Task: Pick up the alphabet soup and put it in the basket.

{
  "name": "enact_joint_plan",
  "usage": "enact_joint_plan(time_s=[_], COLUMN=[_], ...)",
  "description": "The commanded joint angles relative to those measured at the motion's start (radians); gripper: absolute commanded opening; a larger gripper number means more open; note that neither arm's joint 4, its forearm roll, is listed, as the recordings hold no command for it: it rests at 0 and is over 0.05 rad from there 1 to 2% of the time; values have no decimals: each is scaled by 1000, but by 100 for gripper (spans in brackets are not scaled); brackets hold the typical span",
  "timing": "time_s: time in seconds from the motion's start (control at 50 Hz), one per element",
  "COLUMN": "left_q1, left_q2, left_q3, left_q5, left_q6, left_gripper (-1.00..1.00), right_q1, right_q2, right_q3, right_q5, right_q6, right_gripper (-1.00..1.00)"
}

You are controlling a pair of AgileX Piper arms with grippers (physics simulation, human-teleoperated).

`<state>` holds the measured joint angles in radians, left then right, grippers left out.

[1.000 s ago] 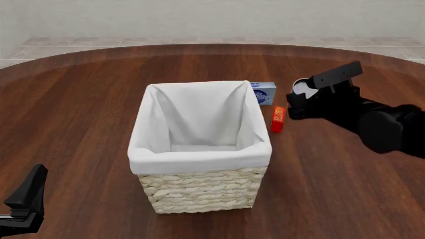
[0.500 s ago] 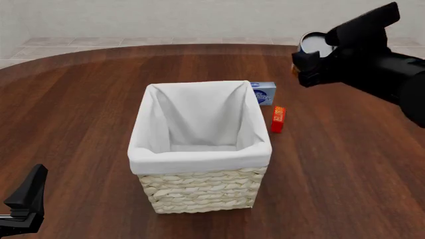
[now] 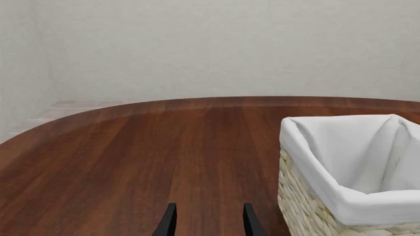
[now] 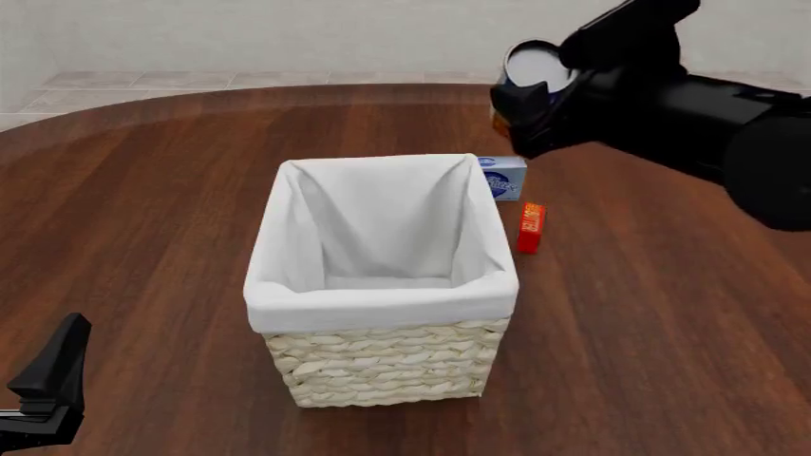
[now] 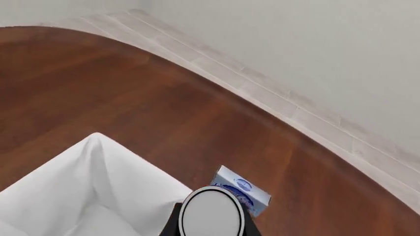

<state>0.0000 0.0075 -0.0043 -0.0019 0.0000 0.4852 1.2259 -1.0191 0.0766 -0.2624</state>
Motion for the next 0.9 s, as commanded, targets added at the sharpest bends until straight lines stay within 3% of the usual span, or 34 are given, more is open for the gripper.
enact_joint_plan(time_s=[0.02,0.1,0.24,0.3,0.32,0.4,0.42,0.74,0.9], left_q1=[0,0,0,0,0,0,0,0,0], left_q2=[0,0,0,0,0,0,0,0,0], left_q3=[0,0,0,0,0,0,0,0,0], left_q5=[0,0,0,0,0,0,0,0,0], left_q6=[0,0,0,0,0,0,0,0,0], left_gripper=[100,100,100,100,100,100,100,100,100], right_q1=[83,122,175,201,219,240,254,292,285], right_q2=[45,82,149,176,183,230,234,378,416], right_q3=[-66,-98,-167,-194,-207,-247,-261,-343,-328], right_q5=[1,13,49,70,85,118,132,185,190], right_q6=[34,59,17,15,41,-1,23,39,32], right_gripper=[-100,-100,-100,-100,-100,-100,-100,-100,-100])
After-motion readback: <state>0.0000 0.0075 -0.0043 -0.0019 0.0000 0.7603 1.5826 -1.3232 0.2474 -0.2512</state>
